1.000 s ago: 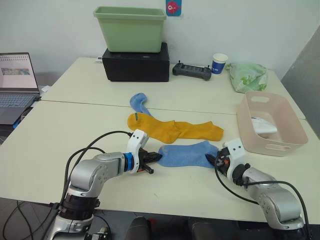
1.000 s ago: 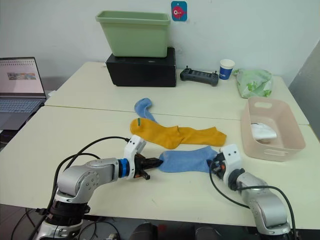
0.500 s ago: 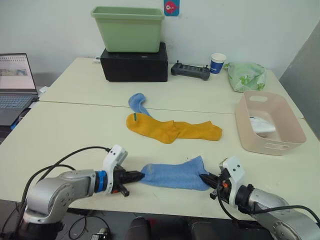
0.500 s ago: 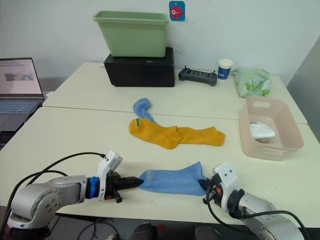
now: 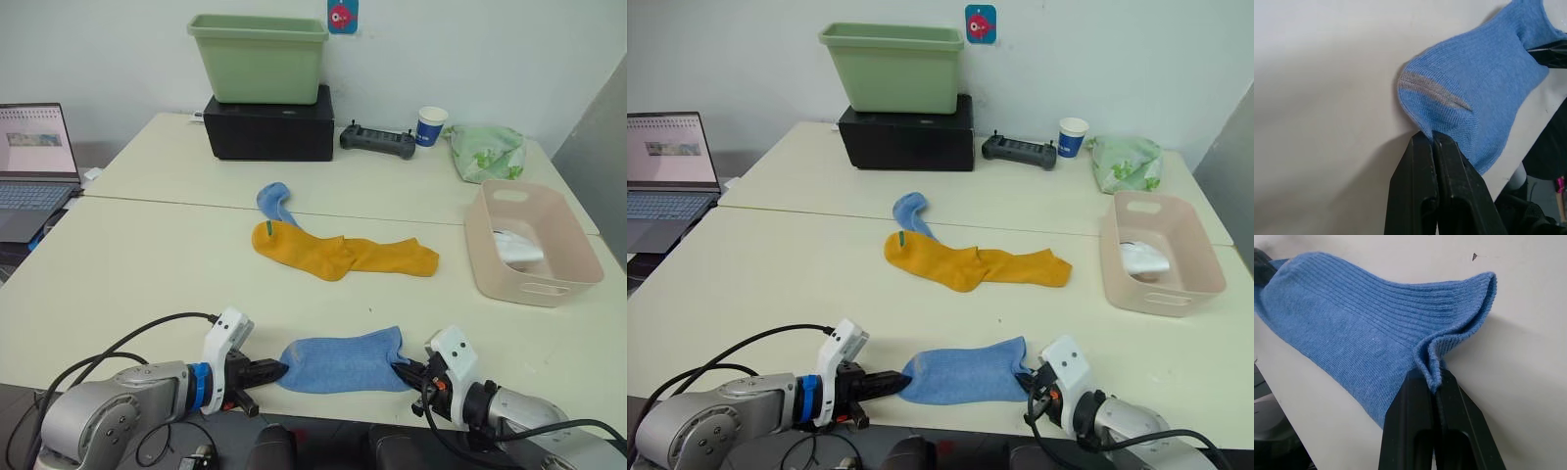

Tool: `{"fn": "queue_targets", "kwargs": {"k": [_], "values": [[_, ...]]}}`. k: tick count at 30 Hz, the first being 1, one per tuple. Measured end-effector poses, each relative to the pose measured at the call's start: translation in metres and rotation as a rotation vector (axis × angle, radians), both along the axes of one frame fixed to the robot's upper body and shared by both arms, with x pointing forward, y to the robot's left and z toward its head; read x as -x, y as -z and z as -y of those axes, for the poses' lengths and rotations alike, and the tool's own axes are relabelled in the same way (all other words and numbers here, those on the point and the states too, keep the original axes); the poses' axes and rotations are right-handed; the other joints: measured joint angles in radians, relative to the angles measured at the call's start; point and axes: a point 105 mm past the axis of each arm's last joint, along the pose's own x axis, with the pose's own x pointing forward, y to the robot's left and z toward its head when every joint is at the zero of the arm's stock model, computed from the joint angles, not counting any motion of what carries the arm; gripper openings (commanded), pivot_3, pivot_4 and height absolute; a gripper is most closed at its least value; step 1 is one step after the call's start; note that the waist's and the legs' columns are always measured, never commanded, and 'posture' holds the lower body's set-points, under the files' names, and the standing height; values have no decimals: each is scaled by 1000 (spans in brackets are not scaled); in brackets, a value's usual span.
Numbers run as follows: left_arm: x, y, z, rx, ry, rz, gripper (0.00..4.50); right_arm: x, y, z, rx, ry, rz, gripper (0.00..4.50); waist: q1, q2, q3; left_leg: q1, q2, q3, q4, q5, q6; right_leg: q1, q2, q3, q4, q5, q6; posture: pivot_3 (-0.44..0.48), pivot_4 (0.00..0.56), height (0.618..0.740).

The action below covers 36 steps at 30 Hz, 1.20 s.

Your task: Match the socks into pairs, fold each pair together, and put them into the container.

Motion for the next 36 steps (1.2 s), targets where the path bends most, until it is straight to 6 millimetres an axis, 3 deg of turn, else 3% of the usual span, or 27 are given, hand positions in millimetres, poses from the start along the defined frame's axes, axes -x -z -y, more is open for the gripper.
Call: {"fn": "queue_targets", "kwargs": {"k": [3, 6, 14, 17, 21, 26, 29, 32, 36], "values": [[-1, -1, -1, -12, 9, 14, 0, 0, 0, 0, -1, 3, -1, 25, 0, 0, 0, 0, 0, 0, 0, 0, 0, 0, 0, 0, 0, 0, 0, 0, 150, 719], [-1, -1, -1, -11, 7, 22, 194, -1, 0, 1, -7, 19, -3, 717, 0, 0, 0, 0, 0, 0, 0, 0, 0, 0, 0, 0, 0, 0, 0, 0, 150, 719], [6, -4, 2, 5, 41, 60, 2371, -4, -3, 7, -25, 37, -4, 3481, 0, -1, -1, 0, 1, 0, 0, 0, 0, -1, 0, 2, 0, 0, 0, 0, 150, 719], [2, -8, -5, -17, 26, 98, 3311, -8, -5, 18, -12, 44, 7, 4500, 0, -1, 0, 0, 1, 0, 0, 0, 0, -1, -1, 3, 0, 0, 0, 0, 150, 719], [-8, -15, -28, -83, -20, 157, 4483, -16, -8, 33, 12, 54, 25, 4500, 0, 0, 0, 0, 1, 0, 0, 0, 0, -2, -1, 3, -1, 0, 0, 0, 150, 719], [-18, -19, -50, -145, -46, 218, 4483, -24, -16, 39, 17, 11, 64, 4500, 0, 0, 0, -3, 0, 3, -4, 0, 0, -8, 0, 2, -1, 0, -1, 0, 150, 719], [-30, -27, -68, -172, -82, 279, 4483, -35, -34, 38, 37, -53, 148, 4500, -1, -1, 1, -3, 0, 6, -7, 0, 0, -9, 0, 2, -1, 0, -1, 0, 150, 719], [-40, -37, -69, -174, -74, 359, 4483, -50, -43, 35, 56, -81, 218, 4500, -1, -2, 1, -3, 0, 6, -12, 0, 0, -9, 1, 2, -2, 1, 0, 0, 150, 719], [-47, -39, -57, -134, -61, 410, 4483, -61, -28, 33, 92, -98, 215, 4500, 1, -3, 0, -5, 0, 7, -15, 0, 0, -7, 1, 1, -5, 2, 3, 0, 150, 719]]}}
